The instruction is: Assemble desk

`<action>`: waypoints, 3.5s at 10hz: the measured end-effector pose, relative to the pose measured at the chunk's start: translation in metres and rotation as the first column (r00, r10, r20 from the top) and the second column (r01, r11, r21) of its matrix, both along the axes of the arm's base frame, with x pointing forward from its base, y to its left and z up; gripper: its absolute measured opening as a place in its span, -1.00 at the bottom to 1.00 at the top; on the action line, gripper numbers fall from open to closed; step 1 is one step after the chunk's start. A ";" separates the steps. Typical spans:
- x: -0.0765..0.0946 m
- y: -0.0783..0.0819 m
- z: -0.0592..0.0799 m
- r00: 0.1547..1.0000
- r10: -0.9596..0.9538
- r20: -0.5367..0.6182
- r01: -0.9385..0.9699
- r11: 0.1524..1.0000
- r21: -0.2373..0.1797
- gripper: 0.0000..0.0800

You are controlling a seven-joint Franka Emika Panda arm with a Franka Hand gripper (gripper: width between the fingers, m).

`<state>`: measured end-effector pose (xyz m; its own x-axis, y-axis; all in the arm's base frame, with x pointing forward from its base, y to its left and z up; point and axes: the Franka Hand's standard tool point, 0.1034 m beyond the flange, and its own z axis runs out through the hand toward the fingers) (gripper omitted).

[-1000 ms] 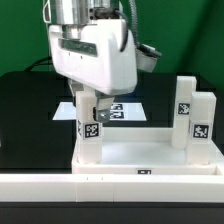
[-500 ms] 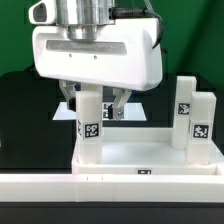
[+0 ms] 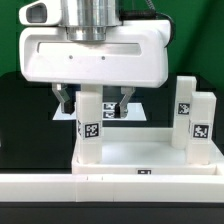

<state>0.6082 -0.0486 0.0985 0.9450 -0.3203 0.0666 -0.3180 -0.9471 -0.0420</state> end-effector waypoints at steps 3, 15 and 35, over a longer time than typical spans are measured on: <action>-0.001 -0.002 -0.001 0.983 0.185 -0.002 -0.185 0.983 -0.018 0.62; -0.002 -0.007 -0.001 0.983 0.186 -0.006 -0.186 0.982 -0.023 -0.28; -0.017 0.008 0.003 0.911 -0.412 -0.032 0.412 0.911 0.002 0.62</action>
Offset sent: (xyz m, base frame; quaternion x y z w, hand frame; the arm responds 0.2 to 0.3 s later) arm -0.0015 -0.0001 -0.0011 0.0021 0.0035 -0.1858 0.9826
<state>0.5909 -0.0403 0.1013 0.7304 -0.6821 0.0358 -0.6813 -0.7313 -0.0333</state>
